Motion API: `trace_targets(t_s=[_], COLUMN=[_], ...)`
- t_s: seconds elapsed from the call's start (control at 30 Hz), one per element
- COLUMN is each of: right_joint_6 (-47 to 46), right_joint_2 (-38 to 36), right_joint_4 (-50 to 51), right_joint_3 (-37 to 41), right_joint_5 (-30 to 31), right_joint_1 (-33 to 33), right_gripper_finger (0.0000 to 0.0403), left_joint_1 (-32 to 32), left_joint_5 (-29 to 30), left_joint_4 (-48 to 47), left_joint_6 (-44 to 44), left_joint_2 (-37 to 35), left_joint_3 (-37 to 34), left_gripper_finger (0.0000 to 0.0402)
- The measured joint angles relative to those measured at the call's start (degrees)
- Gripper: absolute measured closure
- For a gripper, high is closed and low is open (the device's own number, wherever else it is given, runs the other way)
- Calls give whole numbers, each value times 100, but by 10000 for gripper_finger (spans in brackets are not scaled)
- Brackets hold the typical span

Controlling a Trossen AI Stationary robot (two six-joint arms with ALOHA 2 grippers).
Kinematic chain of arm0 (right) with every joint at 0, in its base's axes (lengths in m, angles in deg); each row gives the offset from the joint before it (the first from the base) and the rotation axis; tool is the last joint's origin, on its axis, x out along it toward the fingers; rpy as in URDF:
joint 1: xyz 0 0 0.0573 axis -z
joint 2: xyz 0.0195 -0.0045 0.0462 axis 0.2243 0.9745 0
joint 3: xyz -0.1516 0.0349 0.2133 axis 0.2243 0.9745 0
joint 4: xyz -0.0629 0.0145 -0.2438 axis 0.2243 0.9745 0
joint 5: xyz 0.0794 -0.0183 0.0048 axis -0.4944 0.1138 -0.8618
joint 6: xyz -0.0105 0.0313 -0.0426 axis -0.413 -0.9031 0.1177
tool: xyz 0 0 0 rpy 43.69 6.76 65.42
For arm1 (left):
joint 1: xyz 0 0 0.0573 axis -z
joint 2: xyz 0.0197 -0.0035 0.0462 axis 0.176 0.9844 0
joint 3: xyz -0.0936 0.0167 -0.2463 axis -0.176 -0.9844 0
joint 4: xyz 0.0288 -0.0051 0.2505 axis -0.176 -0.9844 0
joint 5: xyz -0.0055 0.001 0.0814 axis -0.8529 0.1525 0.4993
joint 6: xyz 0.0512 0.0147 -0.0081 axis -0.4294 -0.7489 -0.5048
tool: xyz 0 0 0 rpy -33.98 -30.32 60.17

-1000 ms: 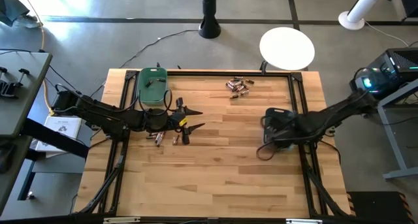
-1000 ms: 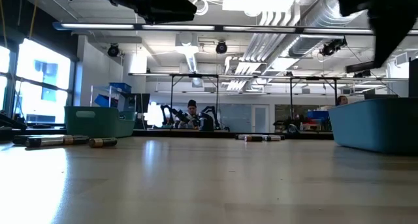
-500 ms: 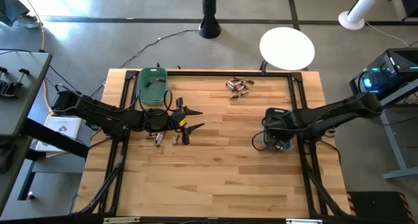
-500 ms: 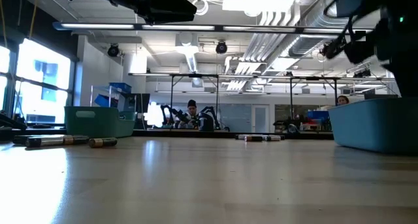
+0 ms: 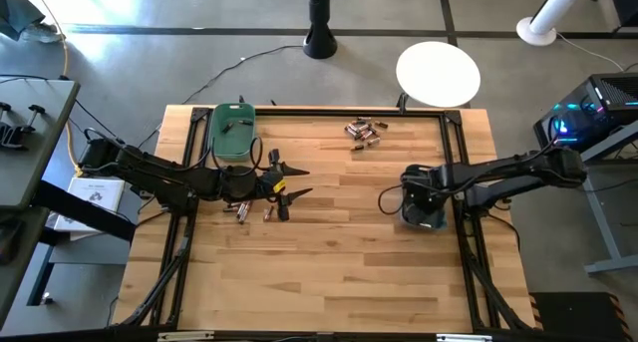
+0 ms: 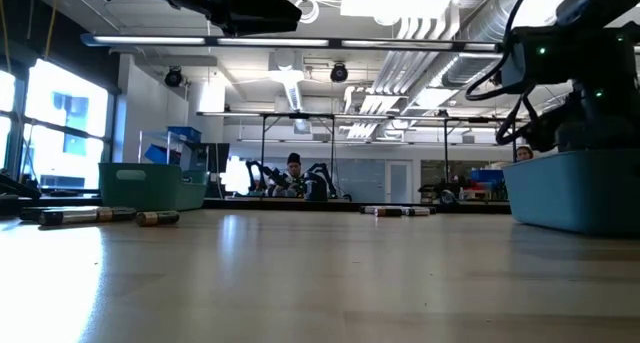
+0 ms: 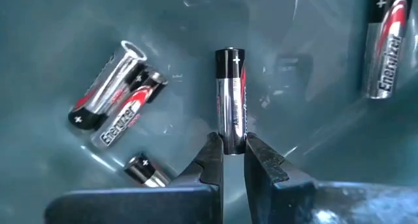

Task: Sort batteries
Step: Put the silver battery into the blue bin, then put the black battery into the green bin

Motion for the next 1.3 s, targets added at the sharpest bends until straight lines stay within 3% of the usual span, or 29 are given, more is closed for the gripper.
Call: trace_targets(t_s=[0.37, 0.53, 0.73, 0.93, 1.03, 1.13, 1.2, 1.3], right_joint_6=[169, 452, 508, 1022, 1647, 2730, 3596, 4858], right_joint_2=[0, 0, 0, -2, -2, -3, 3, 111], right_joint_4=[-26, 399, 1448, 1364, 506, -1223, -2771, -5116], right_joint_3=[-23, -525, -1673, -2519, -2566, -2209, -1777, -1082], right_joint_5=[187, 347, 1595, 2849, 3627, 4206, 4267, 3875], right_joint_1=[78, 75, 25, -90, -193, -381, -456, -295], right_gripper_finger=[274, 255, 254, 254, 254, 254, 254, 254], left_joint_1=[1, 0, 0, -167, -312, -431, -481, -537], left_joint_5=[0, 0, 0, -10, -2, 0, 3, 2], left_joint_4=[4, 13, 13, 12, 11, 9, 7, 16], left_joint_6=[15, 15, 17, 178, 309, 464, 527, 577], left_joint_2=[0, 0, 0, 0, 0, 0, 0, 14], left_joint_3=[0, 0, 0, 0, 0, 0, 0, 0], left_gripper_finger=[204, 204, 204, 204, 204, 204, 204, 204])
